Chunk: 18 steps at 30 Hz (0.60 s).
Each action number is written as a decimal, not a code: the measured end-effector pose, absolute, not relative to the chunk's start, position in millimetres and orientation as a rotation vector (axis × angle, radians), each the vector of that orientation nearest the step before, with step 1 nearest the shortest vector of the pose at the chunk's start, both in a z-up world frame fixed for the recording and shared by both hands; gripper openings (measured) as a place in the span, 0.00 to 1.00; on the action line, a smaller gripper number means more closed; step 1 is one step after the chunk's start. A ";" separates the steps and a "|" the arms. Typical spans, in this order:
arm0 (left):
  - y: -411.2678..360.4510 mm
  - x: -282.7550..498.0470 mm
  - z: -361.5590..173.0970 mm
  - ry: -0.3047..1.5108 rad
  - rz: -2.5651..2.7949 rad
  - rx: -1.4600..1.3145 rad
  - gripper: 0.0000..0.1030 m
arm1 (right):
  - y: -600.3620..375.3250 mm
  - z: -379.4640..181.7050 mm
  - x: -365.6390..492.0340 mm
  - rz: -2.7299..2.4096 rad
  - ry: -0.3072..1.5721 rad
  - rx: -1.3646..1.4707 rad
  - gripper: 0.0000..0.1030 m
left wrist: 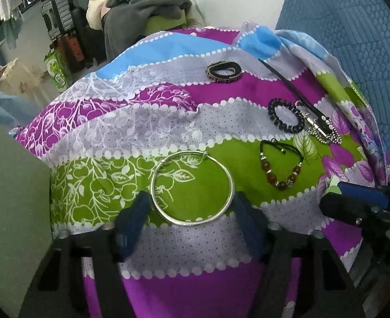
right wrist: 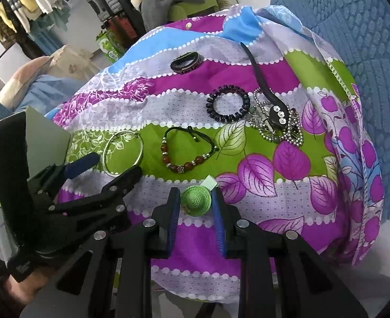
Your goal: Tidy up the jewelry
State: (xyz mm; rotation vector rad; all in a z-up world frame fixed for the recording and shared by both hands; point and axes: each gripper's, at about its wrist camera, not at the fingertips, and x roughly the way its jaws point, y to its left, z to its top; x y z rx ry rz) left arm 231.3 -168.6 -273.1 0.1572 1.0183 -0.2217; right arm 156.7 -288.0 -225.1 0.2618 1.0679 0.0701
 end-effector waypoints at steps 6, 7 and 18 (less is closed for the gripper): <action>-157.0 230.0 -267.4 1.032 -0.243 0.069 0.61 | -282.2 -217.4 157.7 0.074 1.049 0.238 0.21; -155.0 228.9 -265.1 1.032 -0.246 0.059 0.61 | -280.9 -215.0 157.8 0.072 1.046 0.231 0.21; -117.6 213.2 -208.2 1.037 -0.282 -0.093 0.02 | -276.4 -157.2 148.9 0.065 0.942 0.221 0.21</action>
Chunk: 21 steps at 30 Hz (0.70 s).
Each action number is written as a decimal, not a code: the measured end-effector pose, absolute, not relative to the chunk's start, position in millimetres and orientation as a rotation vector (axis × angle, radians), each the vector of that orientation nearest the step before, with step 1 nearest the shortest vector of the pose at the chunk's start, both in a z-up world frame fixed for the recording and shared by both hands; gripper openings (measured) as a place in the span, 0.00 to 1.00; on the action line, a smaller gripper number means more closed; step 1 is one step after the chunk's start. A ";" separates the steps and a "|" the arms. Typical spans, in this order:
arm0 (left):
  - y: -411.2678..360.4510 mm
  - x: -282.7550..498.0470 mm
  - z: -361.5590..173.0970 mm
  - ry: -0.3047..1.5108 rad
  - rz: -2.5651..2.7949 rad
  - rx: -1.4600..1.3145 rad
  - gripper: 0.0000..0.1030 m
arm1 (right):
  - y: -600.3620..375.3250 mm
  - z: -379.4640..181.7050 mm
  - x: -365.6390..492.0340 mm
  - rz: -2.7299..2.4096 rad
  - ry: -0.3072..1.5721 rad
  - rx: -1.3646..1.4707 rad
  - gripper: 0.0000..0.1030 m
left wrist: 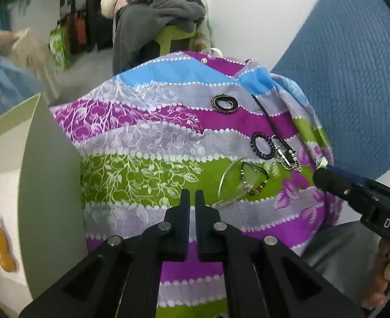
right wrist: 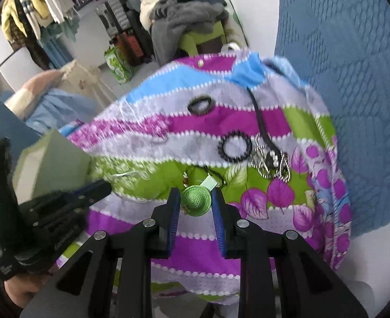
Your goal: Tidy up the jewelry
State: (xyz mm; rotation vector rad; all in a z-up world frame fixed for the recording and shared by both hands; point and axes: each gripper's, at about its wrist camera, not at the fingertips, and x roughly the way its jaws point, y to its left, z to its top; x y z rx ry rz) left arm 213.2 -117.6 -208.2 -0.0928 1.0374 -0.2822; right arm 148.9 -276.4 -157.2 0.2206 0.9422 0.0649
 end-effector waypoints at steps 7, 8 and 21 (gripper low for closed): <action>-113.5 209.5 -220.9 1.048 -0.323 -0.133 0.01 | -266.9 -148.9 149.7 0.078 0.930 0.196 0.21; -115.9 209.4 -221.5 1.045 -0.346 -0.139 0.03 | -267.2 -151.1 149.2 0.075 0.933 0.196 0.21; -186.5 249.2 -251.5 1.141 -0.499 -0.151 0.07 | -315.7 -161.9 127.8 -0.030 0.897 0.270 0.21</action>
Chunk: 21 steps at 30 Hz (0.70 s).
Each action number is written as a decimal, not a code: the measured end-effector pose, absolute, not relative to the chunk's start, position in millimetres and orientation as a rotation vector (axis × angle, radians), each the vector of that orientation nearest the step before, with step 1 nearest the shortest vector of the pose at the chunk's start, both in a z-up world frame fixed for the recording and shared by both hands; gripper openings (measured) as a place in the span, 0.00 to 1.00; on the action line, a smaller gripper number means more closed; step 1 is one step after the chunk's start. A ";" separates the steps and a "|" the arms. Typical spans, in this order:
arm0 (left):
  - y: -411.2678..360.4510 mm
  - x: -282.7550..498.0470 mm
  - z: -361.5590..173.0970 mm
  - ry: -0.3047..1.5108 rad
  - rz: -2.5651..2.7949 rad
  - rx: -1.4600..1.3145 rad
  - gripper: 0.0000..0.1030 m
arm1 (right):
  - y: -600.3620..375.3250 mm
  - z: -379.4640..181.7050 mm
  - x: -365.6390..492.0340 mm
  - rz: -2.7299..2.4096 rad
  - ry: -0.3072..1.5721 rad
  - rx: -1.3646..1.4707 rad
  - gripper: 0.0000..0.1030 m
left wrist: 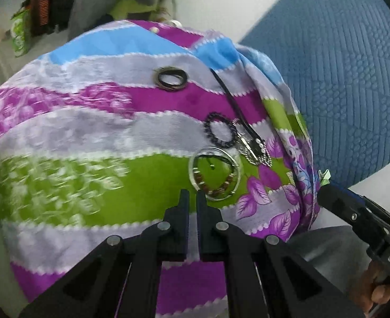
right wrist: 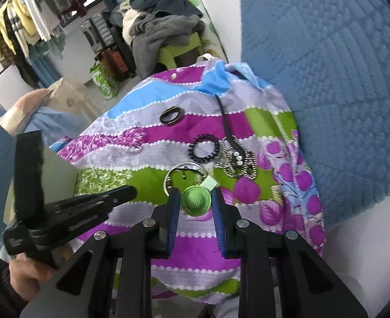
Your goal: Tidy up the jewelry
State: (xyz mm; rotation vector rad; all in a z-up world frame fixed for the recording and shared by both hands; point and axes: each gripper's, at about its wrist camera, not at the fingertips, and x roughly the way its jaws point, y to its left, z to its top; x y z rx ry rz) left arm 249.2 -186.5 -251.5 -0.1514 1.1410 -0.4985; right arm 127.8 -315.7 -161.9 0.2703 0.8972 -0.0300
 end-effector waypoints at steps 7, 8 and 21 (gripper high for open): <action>-197.0 279.8 -254.7 1.095 -0.451 -0.163 0.51 | -326.1 -168.4 129.0 -0.017 0.890 0.313 0.21; -196.2 286.7 -255.6 1.100 -0.454 -0.179 0.51 | -326.5 -168.0 129.5 -0.012 0.887 0.315 0.21; -186.6 383.9 -271.2 1.061 -0.333 -0.266 0.48 | -330.7 -177.3 156.2 0.016 0.892 0.333 0.21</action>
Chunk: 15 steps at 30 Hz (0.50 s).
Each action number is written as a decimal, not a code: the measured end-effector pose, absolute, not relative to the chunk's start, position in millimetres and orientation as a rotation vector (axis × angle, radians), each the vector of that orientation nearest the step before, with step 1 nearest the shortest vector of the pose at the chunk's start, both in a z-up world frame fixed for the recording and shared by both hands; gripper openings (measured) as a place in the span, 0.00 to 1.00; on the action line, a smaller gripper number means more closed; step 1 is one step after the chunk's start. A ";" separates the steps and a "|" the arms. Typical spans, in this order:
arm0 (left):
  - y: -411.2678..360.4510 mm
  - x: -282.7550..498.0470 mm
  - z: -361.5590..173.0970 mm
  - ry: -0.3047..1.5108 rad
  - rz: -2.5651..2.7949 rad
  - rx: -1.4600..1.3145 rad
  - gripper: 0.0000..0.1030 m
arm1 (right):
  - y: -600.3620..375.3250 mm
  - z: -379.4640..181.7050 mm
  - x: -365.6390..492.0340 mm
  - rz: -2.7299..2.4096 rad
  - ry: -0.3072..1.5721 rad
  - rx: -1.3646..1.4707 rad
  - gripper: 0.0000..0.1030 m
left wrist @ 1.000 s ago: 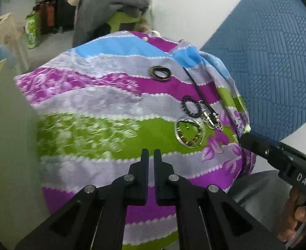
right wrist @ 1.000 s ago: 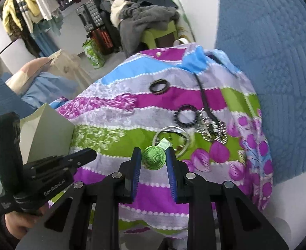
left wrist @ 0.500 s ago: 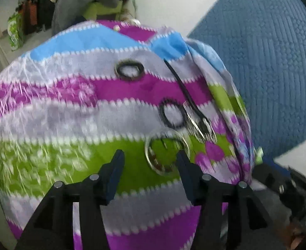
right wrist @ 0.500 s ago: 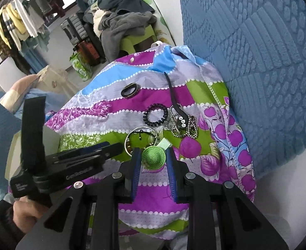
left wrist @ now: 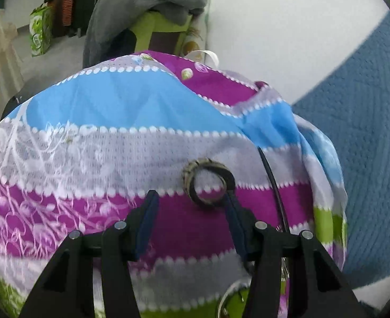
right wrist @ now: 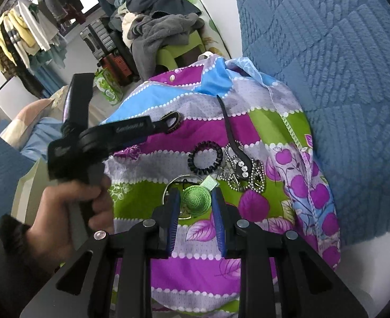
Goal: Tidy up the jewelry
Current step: 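Grasp the black-and-gold patterned bangle with the left gripper while the right holds the green clip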
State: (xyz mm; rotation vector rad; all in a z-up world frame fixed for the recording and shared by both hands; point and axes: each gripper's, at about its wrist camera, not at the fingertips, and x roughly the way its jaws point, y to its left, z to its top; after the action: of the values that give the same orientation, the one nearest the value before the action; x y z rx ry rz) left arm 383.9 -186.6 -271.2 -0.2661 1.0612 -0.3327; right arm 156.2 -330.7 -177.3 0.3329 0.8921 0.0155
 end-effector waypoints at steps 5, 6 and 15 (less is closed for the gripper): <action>-190.4 391.5 -277.1 1.055 -0.342 -0.260 0.35 | -329.4 -178.6 160.4 0.025 0.899 0.327 0.21; -192.8 392.7 -278.0 1.055 -0.351 -0.257 0.30 | -329.1 -178.4 160.9 0.027 0.899 0.326 0.21; -197.6 382.9 -264.2 1.032 -0.363 -0.225 0.06 | -329.6 -178.1 160.3 0.011 0.904 0.322 0.21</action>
State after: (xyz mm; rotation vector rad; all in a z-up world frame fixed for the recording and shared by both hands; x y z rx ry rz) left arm 382.9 -197.6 -264.2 -0.2252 1.0322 -0.3628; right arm 160.3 -329.6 -178.1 0.3216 0.9044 0.0107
